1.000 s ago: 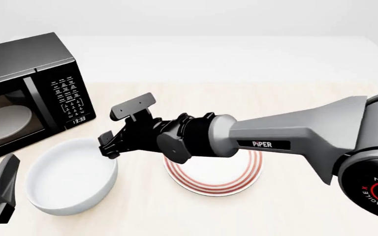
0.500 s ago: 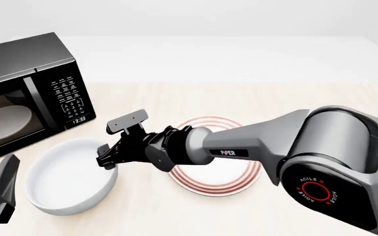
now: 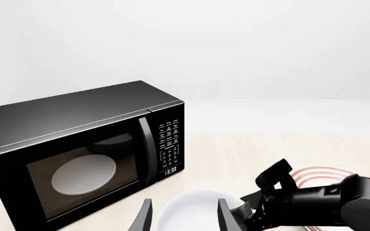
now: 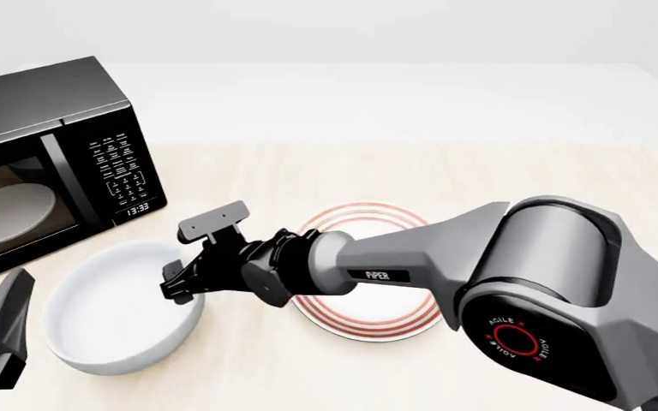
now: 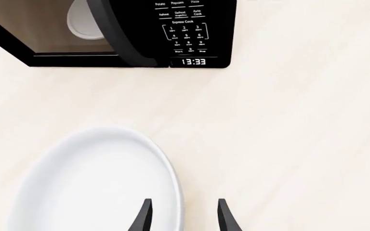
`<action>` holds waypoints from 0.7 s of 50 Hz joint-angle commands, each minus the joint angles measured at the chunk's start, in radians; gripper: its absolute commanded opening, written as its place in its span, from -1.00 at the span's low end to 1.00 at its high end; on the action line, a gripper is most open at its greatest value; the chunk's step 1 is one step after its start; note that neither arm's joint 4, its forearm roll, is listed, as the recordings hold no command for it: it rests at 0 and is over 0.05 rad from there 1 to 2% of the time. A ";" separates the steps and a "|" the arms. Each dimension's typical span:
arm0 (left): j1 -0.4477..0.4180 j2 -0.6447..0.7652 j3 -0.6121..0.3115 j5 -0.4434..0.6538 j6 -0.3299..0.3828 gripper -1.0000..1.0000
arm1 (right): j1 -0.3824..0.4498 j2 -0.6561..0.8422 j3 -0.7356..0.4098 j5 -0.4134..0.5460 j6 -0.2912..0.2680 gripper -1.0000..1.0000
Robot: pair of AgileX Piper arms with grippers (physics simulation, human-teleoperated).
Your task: Put the white bowl to the right of the plate.
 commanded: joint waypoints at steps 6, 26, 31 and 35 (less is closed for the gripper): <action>0.000 0.000 0.000 0.000 0.000 1.00 | 0.005 0.011 0.004 -0.007 -0.004 -1.00; 0.000 0.000 0.000 0.000 0.000 1.00 | -0.044 -0.240 0.149 0.008 -0.093 -1.00; 0.000 0.000 0.000 0.000 0.000 1.00 | -0.062 -0.288 0.179 0.010 -0.111 -1.00; 0.000 0.000 0.000 0.000 0.000 1.00 | -0.097 -0.322 0.215 -0.005 -0.119 -1.00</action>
